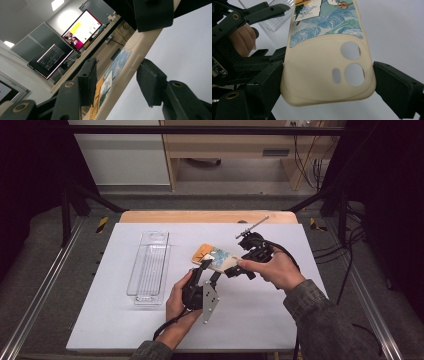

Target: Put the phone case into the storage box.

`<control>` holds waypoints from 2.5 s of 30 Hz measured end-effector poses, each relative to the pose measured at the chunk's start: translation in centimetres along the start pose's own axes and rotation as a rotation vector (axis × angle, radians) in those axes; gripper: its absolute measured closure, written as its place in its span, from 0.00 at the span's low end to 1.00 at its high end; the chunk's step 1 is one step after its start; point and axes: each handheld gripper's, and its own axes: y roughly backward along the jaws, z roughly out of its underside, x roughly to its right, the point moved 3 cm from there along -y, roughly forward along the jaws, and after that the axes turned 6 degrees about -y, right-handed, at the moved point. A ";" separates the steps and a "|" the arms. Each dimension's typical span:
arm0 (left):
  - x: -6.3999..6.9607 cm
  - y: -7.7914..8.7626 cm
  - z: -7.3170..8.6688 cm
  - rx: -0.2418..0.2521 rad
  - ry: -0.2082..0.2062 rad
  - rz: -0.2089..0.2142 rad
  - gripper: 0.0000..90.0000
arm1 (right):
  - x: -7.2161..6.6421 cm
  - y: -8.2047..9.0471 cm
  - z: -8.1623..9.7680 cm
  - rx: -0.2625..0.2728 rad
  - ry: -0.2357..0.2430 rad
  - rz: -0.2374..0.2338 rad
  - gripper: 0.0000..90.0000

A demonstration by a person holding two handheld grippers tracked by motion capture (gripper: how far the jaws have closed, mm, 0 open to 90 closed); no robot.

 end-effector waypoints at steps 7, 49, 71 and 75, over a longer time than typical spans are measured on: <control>0.0 0.1 -0.2 0.001 -0.013 0.003 0.63 | -0.1 0.0 0.0 -0.001 -0.004 -0.002 0.13; -0.3 0.7 -0.4 0.007 -0.043 0.039 0.90 | -0.9 0.0 0.0 0.015 0.010 -0.025 0.14; -0.4 0.9 -0.8 0.020 -0.036 0.041 0.90 | -1.0 0.5 0.4 0.049 0.069 -0.009 0.14; -0.6 0.9 -0.7 0.018 -0.024 0.039 0.90 | -1.1 0.5 0.6 0.055 0.102 0.014 0.21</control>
